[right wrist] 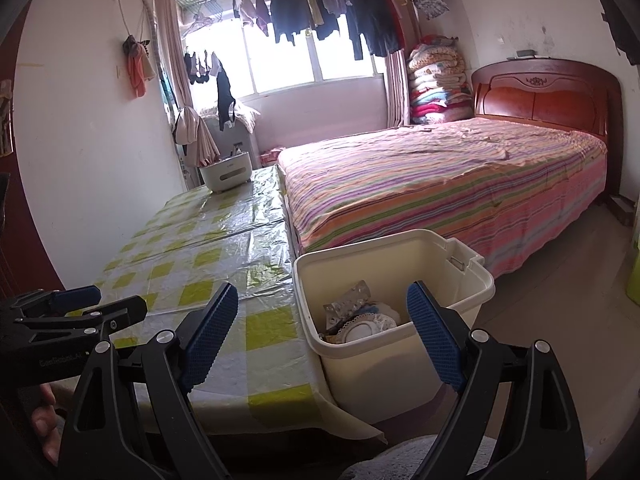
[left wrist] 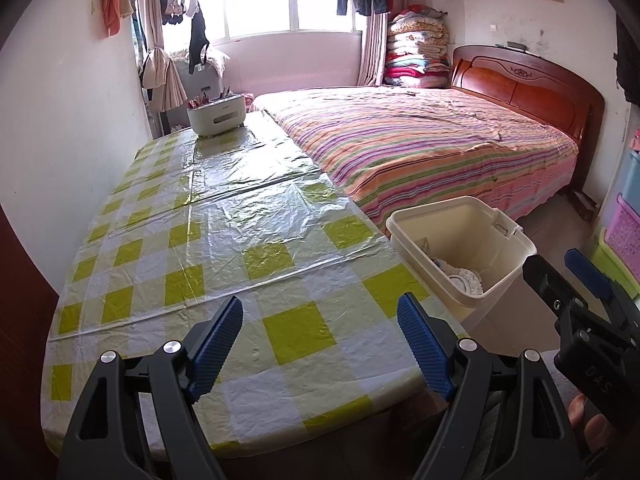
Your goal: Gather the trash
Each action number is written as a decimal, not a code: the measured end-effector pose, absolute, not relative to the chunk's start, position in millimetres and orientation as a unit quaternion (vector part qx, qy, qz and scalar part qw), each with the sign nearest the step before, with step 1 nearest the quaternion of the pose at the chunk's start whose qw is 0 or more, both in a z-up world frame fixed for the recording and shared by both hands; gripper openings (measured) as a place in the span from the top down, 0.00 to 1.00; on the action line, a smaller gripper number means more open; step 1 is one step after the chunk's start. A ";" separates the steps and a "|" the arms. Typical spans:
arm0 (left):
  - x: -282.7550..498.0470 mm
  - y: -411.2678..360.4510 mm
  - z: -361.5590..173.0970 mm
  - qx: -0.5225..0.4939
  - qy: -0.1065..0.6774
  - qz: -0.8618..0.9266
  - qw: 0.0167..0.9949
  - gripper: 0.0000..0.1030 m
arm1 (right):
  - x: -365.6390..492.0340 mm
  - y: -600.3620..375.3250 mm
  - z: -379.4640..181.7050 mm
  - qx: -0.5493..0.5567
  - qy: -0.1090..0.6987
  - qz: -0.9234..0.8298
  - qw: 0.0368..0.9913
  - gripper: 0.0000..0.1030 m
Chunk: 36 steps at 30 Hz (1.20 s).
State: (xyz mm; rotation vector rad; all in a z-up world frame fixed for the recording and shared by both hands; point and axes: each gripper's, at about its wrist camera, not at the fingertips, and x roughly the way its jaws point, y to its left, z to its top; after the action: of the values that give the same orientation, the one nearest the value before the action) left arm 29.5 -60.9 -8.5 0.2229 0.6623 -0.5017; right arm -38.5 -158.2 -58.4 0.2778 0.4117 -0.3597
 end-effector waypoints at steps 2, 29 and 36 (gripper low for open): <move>30.3 -59.9 -8.4 0.106 0.322 -0.243 0.909 0.25 | -37.6 -156.0 -57.5 0.131 0.204 -0.176 0.954 0.17; 33.6 -53.9 -6.2 0.108 0.316 -0.224 0.915 0.25 | -26.8 -157.8 -61.7 0.138 0.222 -0.169 0.950 0.17; 31.8 -57.5 -6.1 0.111 0.314 -0.234 0.914 0.25 | -24.4 -161.9 -66.2 0.143 0.227 -0.167 0.949 0.17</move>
State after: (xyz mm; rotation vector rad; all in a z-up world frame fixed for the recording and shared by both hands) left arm 31.8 -57.5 -6.1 0.2276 0.6464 -0.4812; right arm -24.4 -161.9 -66.2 0.2901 0.4618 -0.3396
